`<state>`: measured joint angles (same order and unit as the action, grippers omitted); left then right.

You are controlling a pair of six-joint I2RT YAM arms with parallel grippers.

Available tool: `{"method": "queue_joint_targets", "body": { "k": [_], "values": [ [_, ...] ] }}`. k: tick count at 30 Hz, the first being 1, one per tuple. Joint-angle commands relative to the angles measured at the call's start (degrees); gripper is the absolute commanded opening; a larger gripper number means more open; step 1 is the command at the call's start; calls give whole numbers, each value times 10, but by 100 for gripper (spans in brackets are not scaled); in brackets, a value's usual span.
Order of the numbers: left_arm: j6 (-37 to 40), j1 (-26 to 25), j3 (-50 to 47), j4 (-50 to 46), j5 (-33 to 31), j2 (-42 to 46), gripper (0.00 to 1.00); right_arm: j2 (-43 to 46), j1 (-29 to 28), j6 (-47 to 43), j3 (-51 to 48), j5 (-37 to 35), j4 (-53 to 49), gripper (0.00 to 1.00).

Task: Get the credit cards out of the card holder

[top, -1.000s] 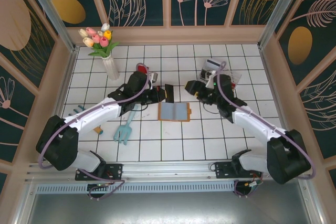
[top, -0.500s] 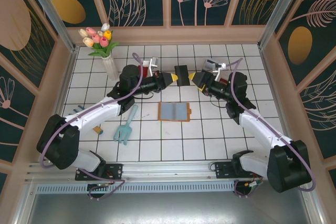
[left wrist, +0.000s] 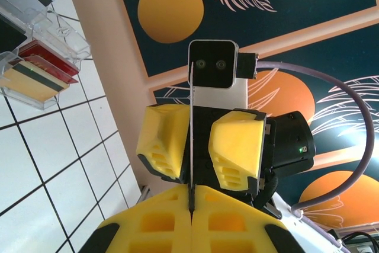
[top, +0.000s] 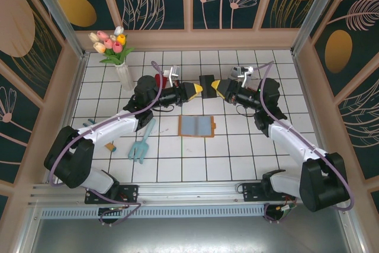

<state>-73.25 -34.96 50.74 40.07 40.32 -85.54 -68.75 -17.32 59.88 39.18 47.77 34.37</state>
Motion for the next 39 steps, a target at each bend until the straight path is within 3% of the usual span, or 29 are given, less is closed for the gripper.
{"method": "queue_joint_targets", "body": {
  "k": [1,7,10,11,14,20,25,30,34,39],
  "values": [
    [-3,4,-5,21,16,3,0,-6,3,-2,21,16,35,32],
    [3,5,-10,13,19,8,0,-9,3,-5,25,18,32,17],
    [7,8,-12,3,17,11,0,-10,3,-21,32,17,18,3],
    [12,9,-12,-7,16,13,5,-9,3,-39,40,14,-7,0],
    [43,13,-8,-62,0,21,39,-4,3,-111,69,-7,-97,0],
    [114,27,-15,-191,-66,45,64,-11,6,-295,141,-95,-270,0],
    [190,51,-41,-274,-130,66,84,-38,8,-442,201,-243,-372,0],
    [250,59,-58,-355,-215,65,98,-79,11,-568,243,-331,-396,0],
    [267,62,-73,-371,-239,62,99,-122,17,-691,283,-348,-441,0],
    [276,67,-79,-382,-255,59,98,-133,17,-858,262,-358,-443,0]
  ]
}}
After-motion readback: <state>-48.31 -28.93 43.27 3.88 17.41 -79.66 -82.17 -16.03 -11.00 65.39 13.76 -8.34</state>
